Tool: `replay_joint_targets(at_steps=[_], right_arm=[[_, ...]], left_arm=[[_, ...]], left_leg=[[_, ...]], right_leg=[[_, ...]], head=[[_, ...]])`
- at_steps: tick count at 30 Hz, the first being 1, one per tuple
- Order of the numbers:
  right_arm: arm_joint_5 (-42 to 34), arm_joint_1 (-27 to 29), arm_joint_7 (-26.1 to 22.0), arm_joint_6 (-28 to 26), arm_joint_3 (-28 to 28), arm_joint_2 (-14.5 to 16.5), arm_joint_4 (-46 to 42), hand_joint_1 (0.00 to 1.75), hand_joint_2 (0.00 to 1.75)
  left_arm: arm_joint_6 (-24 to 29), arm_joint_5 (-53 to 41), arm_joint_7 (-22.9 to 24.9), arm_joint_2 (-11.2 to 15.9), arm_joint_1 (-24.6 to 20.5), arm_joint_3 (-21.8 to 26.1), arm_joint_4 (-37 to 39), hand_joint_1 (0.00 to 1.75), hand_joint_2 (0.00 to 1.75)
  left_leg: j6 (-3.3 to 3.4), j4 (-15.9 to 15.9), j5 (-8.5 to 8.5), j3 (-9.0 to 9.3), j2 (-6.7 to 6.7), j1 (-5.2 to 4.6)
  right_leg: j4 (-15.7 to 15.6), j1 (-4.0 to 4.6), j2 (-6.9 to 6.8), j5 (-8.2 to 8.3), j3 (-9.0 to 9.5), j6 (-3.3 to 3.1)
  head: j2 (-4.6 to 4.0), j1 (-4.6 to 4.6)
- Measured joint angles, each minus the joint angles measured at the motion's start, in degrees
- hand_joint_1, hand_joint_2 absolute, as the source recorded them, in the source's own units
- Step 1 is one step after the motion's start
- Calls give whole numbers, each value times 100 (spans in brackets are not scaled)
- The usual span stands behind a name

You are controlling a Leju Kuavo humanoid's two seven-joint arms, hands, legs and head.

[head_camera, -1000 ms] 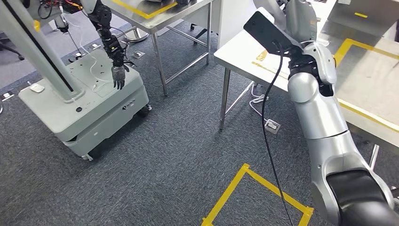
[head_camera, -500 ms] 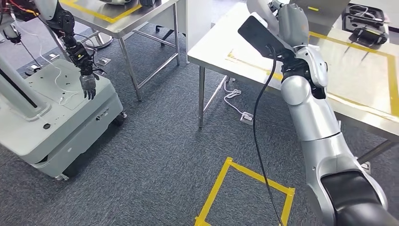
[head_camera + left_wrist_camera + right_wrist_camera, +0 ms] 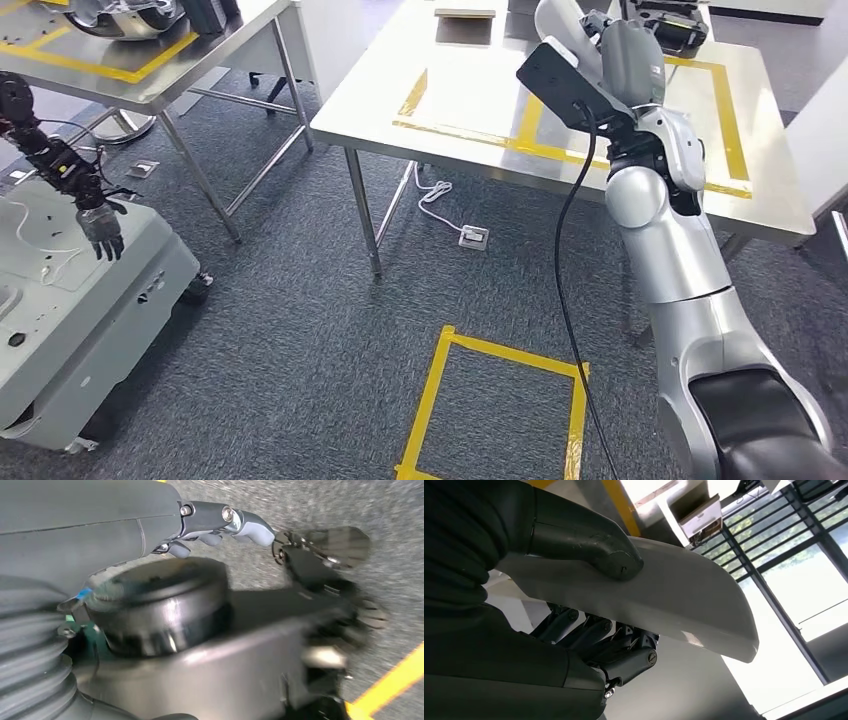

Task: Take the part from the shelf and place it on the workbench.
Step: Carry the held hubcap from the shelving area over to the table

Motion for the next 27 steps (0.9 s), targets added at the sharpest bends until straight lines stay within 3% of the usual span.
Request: replay_joint_targets(at_steps=[1, 2, 3, 4, 6, 8, 10, 11, 13, 14, 15, 16, 17, 18, 19, 21, 23, 27], right_arm=[[-4, 12, -8, 8, 0, 1, 3, 175, 175], [-6, 21, -16, 12, 0, 1, 5, 175, 175], [-8, 25, -22, 13, -1, 0, 7, 175, 175], [-10, 25, -27, 14, -2, -1, 7, 175, 175], [-25, 12, -40, 21, -8, -4, 8, 175, 175], [-56, 1, -58, 41, -14, -14, 11, 175, 175], [-88, 4, -68, 59, -23, -50, 14, 175, 175], [-100, 7, -70, 63, -35, -84, 15, 175, 175], [-117, -6, -80, 66, -59, -152, 17, 175, 175], [-122, -9, -91, 68, -63, -162, 18, 175, 175], [-129, -4, -102, 68, -63, -164, 21, 175, 175], [-139, 12, -115, 61, -62, -162, 24, 175, 175], [-150, 33, -128, 45, -61, -166, 27, 175, 175], [-160, 51, -139, 21, -61, -172, 30, 175, 175], [-169, 61, -149, -3, -61, -181, 31, 175, 175], [-183, 63, -159, -33, -61, -209, 28, 175, 175], [-199, 64, -157, -44, -61, -238, 27, 175, 175], [-241, 73, -157, -52, -61, -260, 27, 175, 175]], left_arm=[[0, 0, 10, 4, 6, 0, 1, 0, 175], [0, -2, 16, 8, 9, 0, 2, 0, 175], [0, -8, 19, 10, 8, 0, 3, 0, 175], [0, -15, 22, 13, 4, 0, 3, 0, 175], [0, -28, 39, 20, -3, 0, 5, 0, 175], [-1, -37, 74, 22, -7, -1, 7, 0, 175], [-2, -43, 109, 22, -18, -3, 7, 0, 175], [-2, -44, 118, 25, -29, -3, 7, 0, 175], [-1, -49, 120, 27, -44, -4, 5, 0, 175], [0, -50, 121, 27, -43, -4, 6, 0, 175], [0, -50, 124, 26, -35, -4, 7, 0, 175], [0, -50, 127, 26, -25, -4, 8, 0, 175], [0, -49, 129, 26, -18, -4, 9, 0, 175], [0, -47, 130, 27, -15, -4, 9, 0, 175], [0, -45, 129, 27, -18, -4, 9, 0, 175], [0, -42, 128, 25, -31, -4, 8, 0, 175], [0, -38, 124, 26, -37, -5, 7, 0, 175], [0, -26, 117, 35, -29, -7, 8, 0, 175]], left_leg=[[-6, 296, -78, -166, -27, 3], [-7, 396, -38, -248, -35, 6], [-5, 269, 116, -225, -47, 12], [-2, -58, 346, -105, -90, 23], [1, -803, 688, 212, -364, 61], [19, -1108, 747, 356, -538, 72], [80, -1126, 756, 368, -429, 51], [125, -1144, 770, 378, -366, 51], [206, -1186, 796, 394, -235, 66], [229, -1191, 795, 395, -176, 61], [242, -1191, 789, 391, -116, 55], [249, -1189, 784, 388, -57, 50], [252, -1188, 781, 386, -3, 47], [251, -1187, 779, 387, 45, 45], [246, -1185, 775, 393, 83, 44], [221, -1182, 762, 406, 131, 32], [190, -1179, 739, 412, 150, 4], [216, -1222, 755, 437, 150, -20]], right_leg=[[4, 0, 83, -2, 0, -2], [11, -2, 170, -4, 1, 0], [22, -7, 255, -8, 2, 8], [39, -14, 335, -17, 3, 22], [91, -28, 488, -43, -20, 78], [116, -45, 629, -39, -73, 164], [86, -68, 747, -4, -107, 255], [91, -71, 692, -3, -116, 290], [374, -44, 350, -167, -260, 339], [707, -31, 140, -338, -419, 353], [1124, -24, 19, -531, -626, 369], [1513, -25, -31, -680, -818, 381], [1735, -28, -44, -729, -925, 384], [1728, -28, -48, -668, -912, 380], [1455, -27, -52, -508, -758, 367], [592, -5, -88, -177, -271, 316], [92, 20, -115, -55, -5, 258], [38, 27, -97, -48, 11, 207]], head=[[0, 1], [0, 1], [0, 1], [0, 1], [0, 2], [0, 1], [0, -2], [0, 0], [0, 13], [0, 19], [0, 23], [0, 23], [0, 23], [0, 23], [0, 24], [0, 23], [-1, 21], [0, 20]])
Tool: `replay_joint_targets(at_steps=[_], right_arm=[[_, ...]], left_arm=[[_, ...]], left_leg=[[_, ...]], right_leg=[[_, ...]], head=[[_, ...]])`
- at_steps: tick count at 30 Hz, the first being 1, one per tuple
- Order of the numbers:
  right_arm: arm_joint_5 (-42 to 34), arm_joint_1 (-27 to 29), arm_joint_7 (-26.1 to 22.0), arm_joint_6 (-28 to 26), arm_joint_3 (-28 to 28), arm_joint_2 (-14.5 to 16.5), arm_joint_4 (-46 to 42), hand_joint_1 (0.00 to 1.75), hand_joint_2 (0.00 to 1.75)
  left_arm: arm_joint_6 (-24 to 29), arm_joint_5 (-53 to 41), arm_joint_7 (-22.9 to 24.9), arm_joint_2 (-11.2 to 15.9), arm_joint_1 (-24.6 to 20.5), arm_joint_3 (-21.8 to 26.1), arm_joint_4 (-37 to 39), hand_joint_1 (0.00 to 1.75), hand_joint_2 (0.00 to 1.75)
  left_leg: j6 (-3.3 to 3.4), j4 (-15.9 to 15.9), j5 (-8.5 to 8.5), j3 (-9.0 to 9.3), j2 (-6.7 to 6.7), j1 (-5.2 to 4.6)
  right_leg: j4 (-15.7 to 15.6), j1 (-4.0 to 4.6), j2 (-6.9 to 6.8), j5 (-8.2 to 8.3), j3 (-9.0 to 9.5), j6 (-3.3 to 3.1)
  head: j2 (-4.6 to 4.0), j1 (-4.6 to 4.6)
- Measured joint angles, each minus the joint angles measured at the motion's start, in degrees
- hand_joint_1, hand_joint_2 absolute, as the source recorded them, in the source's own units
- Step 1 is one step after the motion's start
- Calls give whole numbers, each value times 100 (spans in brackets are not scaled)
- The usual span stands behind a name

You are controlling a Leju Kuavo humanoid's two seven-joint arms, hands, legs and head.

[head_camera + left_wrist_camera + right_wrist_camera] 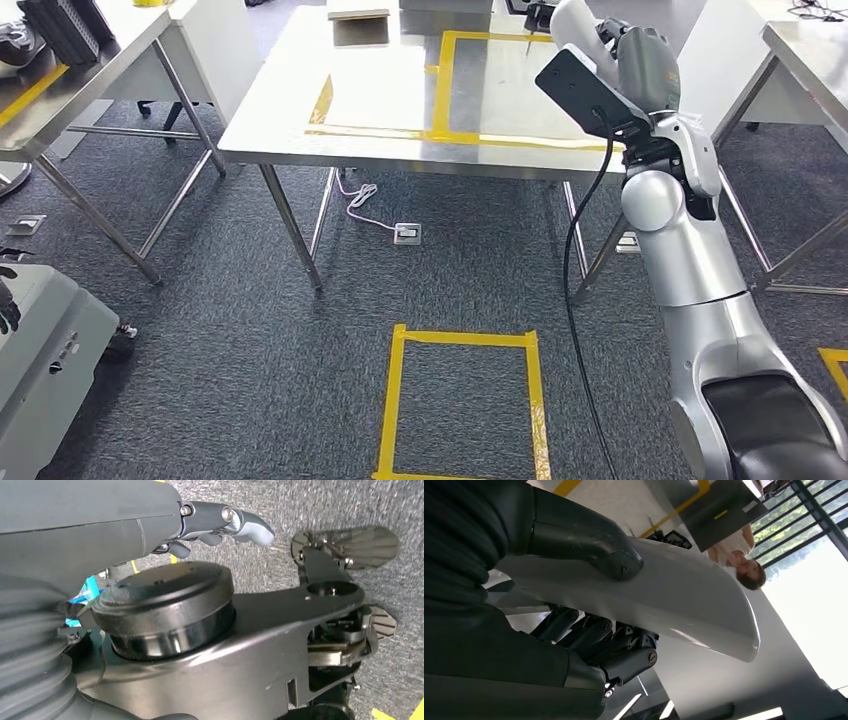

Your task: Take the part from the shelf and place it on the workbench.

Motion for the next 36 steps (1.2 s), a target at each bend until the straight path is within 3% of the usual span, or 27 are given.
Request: replay_joint_targets(at_steps=[2, 9, 11, 14, 16, 18, 19, 20, 21, 23, 24, 25, 27, 30, 31, 33, 34, 35, 36], right_arm=[[-25, 6, -3, -8, 0, -7, 0, 175, 175], [-45, 35, -4, -59, 0, -39, 0, 175, 175], [-48, 33, -9, -61, 0, -50, 0, 175, 175], [-59, 22, -31, -75, 0, -68, 0, 175, 175], [-67, 17, -50, -89, 0, -103, 2, 175, 175], [-71, 49, -55, -94, 0, -136, 4, 175, 175], [-71, 85, -54, -96, 0, -148, 6, 175, 175], [-72, 117, -54, -97, 0, -156, 7, 175, 175], [-72, 137, -54, -98, 0, -162, 8, 175, 175], [-72, 143, -56, -100, 0, -175, 10, 175, 175], [-72, 137, -60, -100, 1, -181, 12, 175, 175], [-73, 140, -59, -100, 2, -186, 14, 175, 175], [-75, 155, -62, -99, 4, -191, 18, 175, 175], [-78, 150, -73, -105, 4, -194, 7, 175, 175], [-78, 141, -76, -107, 4, -194, 3, 175, 175], [-79, 137, -82, -107, 4, -194, 3, 175, 175], [-84, 145, -86, -104, 5, -193, 3, 175, 175], [-91, 152, -90, -101, 5, -193, 4, 175, 175], [-103, 155, -94, -99, 6, -193, 4, 175, 175]], left_arm=[[0, 10, -4, -1, -2, 0, 0, 0, 175], [0, 6, -7, 1, -5, -4, 0, 0, 175], [0, -3, -1, 7, -8, -13, 1, 0, 175], [0, -5, 3, 1, -17, -47, -2, 0, 175], [0, -5, 3, -13, -32, -56, -3, 0, 175], [0, -5, 3, -13, -43, -57, -3, 0, 175], [0, -5, 4, -13, -41, -57, -3, 0, 175], [0, -5, 6, -15, -38, -58, -3, 0, 175], [0, -5, 8, -19, -37, -60, -3, 0, 175], [0, -5, 5, -15, -39, -64, 1, 0, 175], [0, -5, 3, -7, -43, -67, 3, 0, 175], [0, -5, 0, 6, -47, -70, 6, 0, 175], [0, -5, -1, 13, -53, -79, 5, 0, 175], [0, -5, -4, 12, -67, -83, 2, 0, 175], [0, -5, -6, 13, -71, -83, 2, 0, 175], [0, -4, -10, 14, -70, -85, 2, 0, 175], [0, -3, -8, 14, -64, -86, 2, 0, 175], [0, -3, -5, 14, -57, -89, 2, 0, 175], [0, -3, -2, 14, -50, -91, 2, 0, 175]], left_leg=[[-47, -38, 16, 22, -1, 2], [-109, -83, 42, 41, -4, 3], [-93, -78, 29, 24, -5, -6], [-5, -276, 94, 147, 7, 27], [12, -423, 175, 263, 22, 83], [8, -439, 177, 276, 22, 105], [-9, -428, 162, 277, 21, 119], [-38, -407, 137, 278, 20, 142], [-80, -368, 100, 278, 18, 173], [-197, -238, -8, 268, 15, 232], [-262, -161, -72, 255, 13, 241], [-316, -110, -123, 240, 11, 234], [-389, -90, -186, 239, 16, 215], [-432, 84, -333, 204, -21, 238], [-425, 365, -461, 66, -59, 231], [-385, 1201, -752, -424, -127, 191], [-355, 1541, -808, -667, -143, 168], [-315, 1695, -751, -828, -153, 144], [-262, 1614, -572, -875, -161, 115]], right_leg=[[0, 3, 4, -4, -1, -24], [4, 4, 4, -10, -4, -62], [-22, -16, 1, 2, 8, -47], [-46, -19, 5, -11, 48, 5], [355, -25, 19, -228, -132, 54], [1092, -60, 26, -534, -516, 126], [1350, -87, 25, -595, -669, 160], [1409, -118, 23, -549, -727, 197], [1228, -154, 16, -397, -661, 239], [495, -216, -23, -39, -306, 333], [214, -227, -27, 42, -161, 334], [87, -225, -24, 41, -89, 292], [120, -213, 20, -53, -89, 131], [158, -213, 59, -131, -35, -33], [156, -204, 64, -152, -4, -72], [156, -165, 74, -201, 45, -134], [156, -138, 88, -227, 70, -154], [157, -111, 107, -258, 102, -167], [157, -87, 128, -293, 146, -171]], head=[[0, -1], [0, -1], [0, -1], [0, -3], [0, -3], [0, -2], [-1, -2], [-1, -2], [-1, -1], [0, 0], [0, 4], [-1, 6], [-1, 8], [0, 0], [-1, -4], [-1, -7], [-1, -8], [0, -8], [0, -7]])
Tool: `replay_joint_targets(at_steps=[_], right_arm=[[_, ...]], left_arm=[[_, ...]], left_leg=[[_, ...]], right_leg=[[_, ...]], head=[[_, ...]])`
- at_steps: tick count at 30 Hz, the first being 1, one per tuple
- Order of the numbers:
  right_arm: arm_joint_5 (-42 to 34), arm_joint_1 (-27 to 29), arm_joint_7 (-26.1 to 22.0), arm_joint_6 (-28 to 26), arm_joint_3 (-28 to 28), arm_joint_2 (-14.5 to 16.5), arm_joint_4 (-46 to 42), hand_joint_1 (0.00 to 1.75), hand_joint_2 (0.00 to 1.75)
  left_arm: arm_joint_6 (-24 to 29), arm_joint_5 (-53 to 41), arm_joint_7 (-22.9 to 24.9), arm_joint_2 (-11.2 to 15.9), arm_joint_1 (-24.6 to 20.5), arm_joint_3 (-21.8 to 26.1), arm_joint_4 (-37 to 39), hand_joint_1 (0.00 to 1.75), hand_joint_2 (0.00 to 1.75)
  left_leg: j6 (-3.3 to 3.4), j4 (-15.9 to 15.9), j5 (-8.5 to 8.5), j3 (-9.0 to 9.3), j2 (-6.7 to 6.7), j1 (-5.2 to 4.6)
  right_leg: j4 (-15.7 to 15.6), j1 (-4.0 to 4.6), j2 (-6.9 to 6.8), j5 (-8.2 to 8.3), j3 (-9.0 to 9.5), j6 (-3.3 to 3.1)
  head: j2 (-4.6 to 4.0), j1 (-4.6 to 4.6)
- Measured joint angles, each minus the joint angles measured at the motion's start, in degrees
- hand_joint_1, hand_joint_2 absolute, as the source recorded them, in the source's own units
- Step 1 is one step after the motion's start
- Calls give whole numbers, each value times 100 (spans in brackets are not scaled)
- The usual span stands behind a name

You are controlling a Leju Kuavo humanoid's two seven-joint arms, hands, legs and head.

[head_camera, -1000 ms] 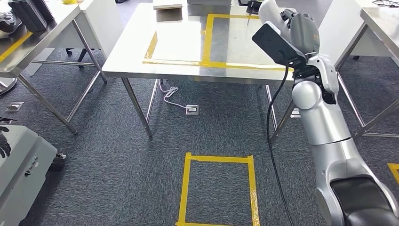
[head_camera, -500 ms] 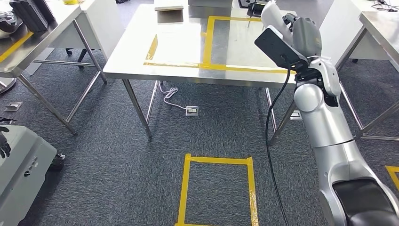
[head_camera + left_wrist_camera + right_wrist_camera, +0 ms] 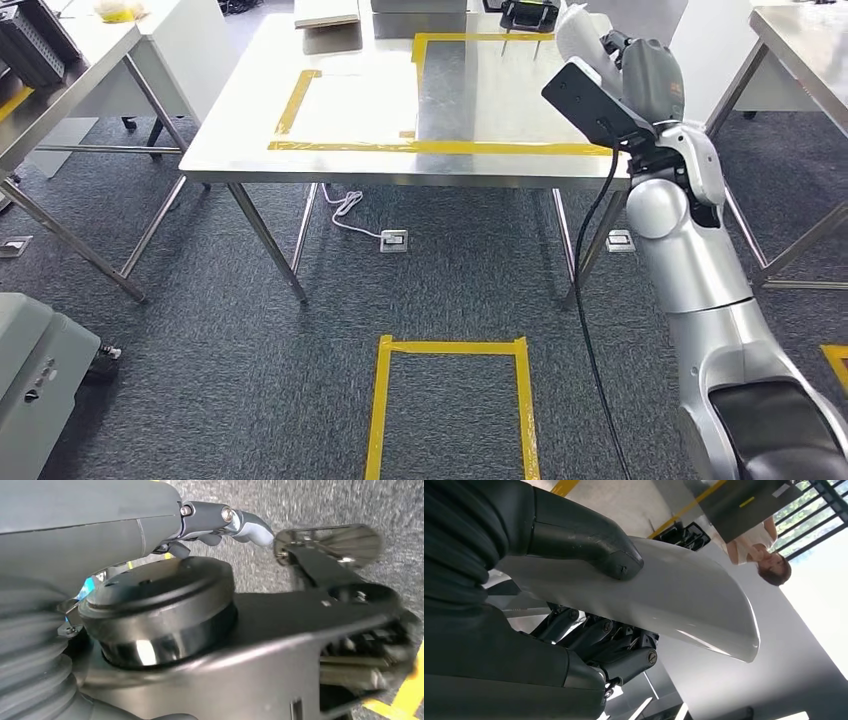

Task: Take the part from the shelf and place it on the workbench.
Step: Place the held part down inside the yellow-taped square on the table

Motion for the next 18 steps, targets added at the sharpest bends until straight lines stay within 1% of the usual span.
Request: replay_joint_targets(at_steps=[1, 2, 3, 4, 5, 7, 8, 9, 10, 11, 12, 13, 14, 15, 16, 17, 18], right_arm=[[-14, -5, -4, 2, 1, 0, 0, 175, 175], [-27, -11, -8, 2, 1, -1, 1, 175, 175], [-38, -25, -12, 2, 1, -1, 4, 175, 175], [-46, -39, -11, 3, 1, 0, 10, 175, 175], [-54, -46, -10, 5, 1, 1, 18, 175, 175], [-68, -48, -10, 7, 3, -3, 31, 175, 175], [-74, -46, -14, 5, 4, -7, 34, 175, 175], [-76, -56, -16, 2, 5, -12, 36, 175, 175], [-78, -70, -15, -4, 5, -16, 36, 175, 175], [-78, -80, -16, -10, 7, -17, 37, 175, 175], [-79, -78, -14, -14, 9, -18, 39, 175, 175], [-79, -61, -14, -18, 11, -18, 45, 175, 175], [-79, -39, -13, -18, 15, -18, 54, 175, 175], [-80, -23, -13, -18, 17, -19, 63, 175, 175], [-80, -20, -13, -18, 19, -20, 71, 175, 175], [-81, -26, -14, -18, 20, -23, 75, 175, 175], [-82, -34, -14, -19, 21, -26, 78, 175, 175]], left_arm=[[0, 1, 2, 1, 6, -2, 0, 0, 175], [0, 4, 2, 5, 12, -3, 2, 0, 175], [0, 11, 1, 13, 16, -3, 6, 0, 175], [-1, 18, 0, 19, 15, -3, 9, 0, 175], [-2, 24, -1, 24, 14, -3, 12, 0, 175], [-5, 26, 1, 20, 11, -5, 10, 0, 175], [-4, 26, 1, 20, 12, -6, 11, 0, 175], [-2, 26, 0, 22, 9, -7, 12, 0, 175], [-1, 26, -3, 23, 5, -8, 13, 0, 175], [1, 26, -3, 24, 1, -8, 14, 0, 175], [1, 26, -3, 18, 0, -8, 14, 0, 175], [0, 26, 2, 11, 6, -8, 13, 0, 175], [0, 25, 6, 5, 14, -10, 13, 0, 175], [1, 22, 9, -1, 23, -14, 13, 0, 175], [1, 14, 11, -4, 28, -21, 13, 0, 175], [2, 7, 11, -8, 29, -30, 13, 0, 175], [2, -1, 10, -11, 27, -39, 12, 0, 175]], left_leg=[[67, -294, 269, 63, -13, -33], [143, -704, 553, 184, -39, -73], [213, -1081, 748, 329, -67, -109], [254, -1357, 853, 440, -88, -141], [277, -1508, 871, 502, -101, -164], [289, -1582, 823, 566, -94, -172], [314, -1611, 811, 607, -91, -162], [344, -1630, 794, 656, -88, -151], [370, -1644, 775, 703, -87, -140], [390, -1651, 751, 734, -86, -136], [401, -1650, 724, 757, -85, -136], [403, -1646, 694, 783, -85, -136], [400, -1640, 659, 815, -84, -136], [394, -1632, 620, 855, -82, -136], [386, -1621, 577, 901, -79, -136], [372, -1613, 529, 950, -76, -136], [350, -1606, 487, 992, -73, -140]], right_leg=[[0, 20, 17, -40, 56, 1], [-4, 30, 29, -84, 110, 6], [-3, 48, 42, -130, 153, 23], [-10, 56, 60, -163, 179, 46], [-13, 56, 75, -175, 194, 79], [2, 50, 94, -156, 206, 152], [56, 43, 74, -158, 200, 184], [181, 41, 42, -200, 143, 208], [400, 38, 8, -288, 24, 226], [711, 35, -24, -410, -160, 243], [1069, 35, -39, -541, -398, 258], [1369, 35, -43, -625, -624, 270], [1516, 35, -48, -614, -784, 279], [1459, 35, -54, -489, -844, 284], [1186, 35, -63, -257, -788, 281], [764, 38, -79, 29, -650, 271], [380, 51, -103, 206, -514, 251]], head=[[0, 0], [0, 0], [0, 0], [0, 0], [0, -1], [-1, -2], [-1, -3], [-2, -2], [-1, -1], [-2, 0], [-2, 1], [-1, 1], [-1, 1], [-1, 1], [0, 1], [0, 1], [0, -2]])
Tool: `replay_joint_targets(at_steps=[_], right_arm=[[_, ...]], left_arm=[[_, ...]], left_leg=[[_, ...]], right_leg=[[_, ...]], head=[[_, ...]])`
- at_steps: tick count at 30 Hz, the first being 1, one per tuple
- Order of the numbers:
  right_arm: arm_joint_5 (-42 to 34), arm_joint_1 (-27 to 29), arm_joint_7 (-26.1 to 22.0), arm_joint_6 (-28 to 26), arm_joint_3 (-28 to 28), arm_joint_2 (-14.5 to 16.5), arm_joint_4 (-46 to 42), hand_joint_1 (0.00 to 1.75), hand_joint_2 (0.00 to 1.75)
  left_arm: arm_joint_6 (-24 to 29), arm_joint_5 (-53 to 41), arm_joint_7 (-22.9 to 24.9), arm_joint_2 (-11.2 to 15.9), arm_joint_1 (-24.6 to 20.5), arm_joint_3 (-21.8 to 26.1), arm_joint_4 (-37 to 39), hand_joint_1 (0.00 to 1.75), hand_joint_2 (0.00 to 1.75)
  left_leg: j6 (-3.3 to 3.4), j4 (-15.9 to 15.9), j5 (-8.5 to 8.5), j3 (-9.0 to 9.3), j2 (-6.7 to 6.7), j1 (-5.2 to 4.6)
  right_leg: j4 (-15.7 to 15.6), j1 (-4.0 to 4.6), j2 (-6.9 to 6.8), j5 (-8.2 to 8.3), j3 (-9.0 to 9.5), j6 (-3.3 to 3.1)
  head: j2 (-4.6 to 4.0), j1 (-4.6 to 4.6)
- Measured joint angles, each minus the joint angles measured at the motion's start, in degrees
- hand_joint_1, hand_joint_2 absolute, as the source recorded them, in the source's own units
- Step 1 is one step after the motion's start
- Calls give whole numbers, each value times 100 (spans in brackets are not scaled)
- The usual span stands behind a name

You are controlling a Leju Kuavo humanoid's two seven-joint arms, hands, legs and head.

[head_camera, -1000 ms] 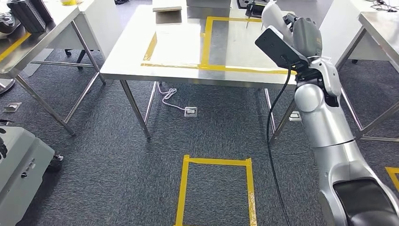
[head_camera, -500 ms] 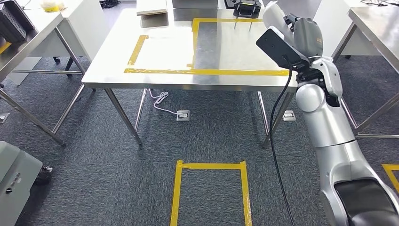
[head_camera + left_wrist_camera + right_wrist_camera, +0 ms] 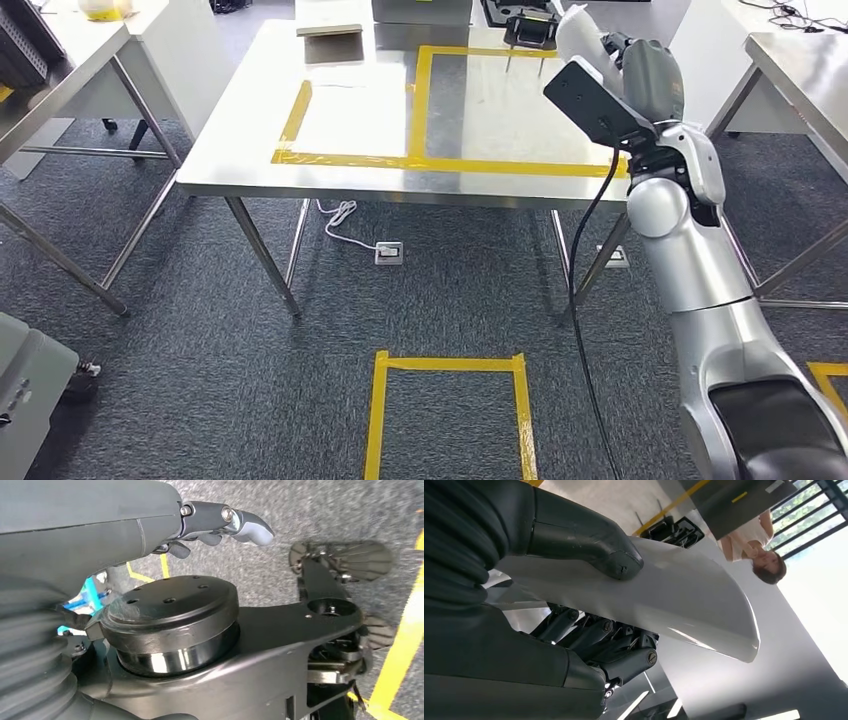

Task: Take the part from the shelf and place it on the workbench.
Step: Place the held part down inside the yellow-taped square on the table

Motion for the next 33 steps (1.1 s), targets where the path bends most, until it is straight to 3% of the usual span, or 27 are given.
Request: replay_joint_targets(at_steps=[2, 6, 8, 10, 12, 13, 15, 17, 20, 22, 26, 27, 28, 30, 31, 33], right_arm=[[-3, -11, 1, -2, 7, -3, 4, 175, 175], [-3, -17, -1, -5, 14, -2, 5, 175, 175], [-3, -36, 0, -7, 14, 1, 5, 175, 175], [-3, -41, 2, -6, 18, 8, 7, 175, 175], [-2, -20, 4, -5, 23, 24, 9, 175, 175], [-1, -10, 6, -5, 25, 33, 10, 175, 175], [4, -3, 11, -5, 27, 47, 11, 175, 175], [11, -6, 18, -5, 30, 61, 11, 175, 175], [19, 6, 24, -6, 35, 84, 11, 175, 175], [22, -7, 22, -8, 42, 92, 11, 175, 175], [24, -9, 20, 6, 72, 95, 55, 175, 175], [24, -1, 19, 14, 83, 95, 79, 175, 175], [24, -1, 16, 20, 95, 95, 101, 175, 175], [23, -20, 7, 23, 114, 95, 136, 175, 175], [24, -39, 4, 25, 122, 96, 155, 175, 175], [29, -68, 6, 33, 135, 99, 190, 175, 175]], left_arm=[[-1, -5, -2, -3, -6, -10, -1, 0, 175], [-2, -5, 3, 0, -3, -29, -2, 0, 175], [-2, -7, 1, 2, -23, -46, -5, 0, 175], [-1, -8, 4, -3, -30, -59, -7, 0, 175], [-2, -9, 8, -5, -15, -67, -7, 0, 175], [-2, -9, 10, -4, -7, -70, -7, 0, 175], [-2, -10, 9, -2, 2, -79, -6, 0, 175], [-3, -9, 7, -2, 2, -88, -6, 0, 175], [-7, -3, 4, -6, 11, -95, -7, 0, 175], [-5, 1, -2, -3, 8, -96, -6, 0, 175], [-4, 20, -4, -4, 6, -96, -6, 0, 175], [-4, 27, -2, -6, 12, -97, -6, 0, 175], [-4, 31, -2, -7, 17, -97, -6, 0, 175], [-4, 32, -5, -9, 17, -98, -6, 0, 175], [-4, 32, -8, -10, 13, -98, -6, 0, 175], [-4, 32, -8, -13, 4, -98, -7, 0, 175]], left_leg=[[-66, -13, -61, 40, 7, -8], [-214, 107, -110, 64, 16, -21], [-278, 567, -249, -192, 14, -1], [-319, 1210, -477, -634, 13, 21], [-327, 1413, -517, -907, 14, 36], [-325, 1236, -362, -901, 14, 42], [-305, 515, 179, -704, 14, 46], [-242, 17, 429, -554, 15, 23], [-108, -58, 421, -469, 13, 10], [-31, -70, 404, -394, 7, 21], [44, -64, 290, -292, -1, 12], [42, -52, 252, -260, -3, 9], [36, -37, 210, -220, -5, 8], [10, -9, 114, -130, -5, 8], [-12, 3, 73, -97, -7, 3], [-84, 13, 29, -72, -5, -6]], right_leg=[[-443, 43, -35, 115, 168, -73], [-524, 20, -9, 96, 309, -241], [-533, 5, -5, 55, 397, -302], [-531, 7, 6, -6, 450, -328], [-527, 7, 26, -83, 527, -316], [-525, 5, 33, -127, 583, -304], [-519, 3, 39, -219, 699, -264], [-523, 10, 47, -286, 750, -205], [-469, 14, 52, -320, 760, -94], [-200, 2, 36, -382, 643, -45], [1069, -4, 22, -817, -196, 11], [1139, -3, 21, -788, -313, 5], [984, -3, 21, -628, -314, -7], [229, 4, 12, -111, -66, -45], [-136, 23, 1, 25, 61, -66], [-481, 61, -11, 78, 194, -123]], head=[[0, 0], [0, -4], [0, -12], [0, -16], [0, -17], [0, -16], [0, -17], [0, -21], [-1, -22], [0, -17], [0, -11], [0, -11], [0, -10], [0, -11], [0, -10], [0, -10]])
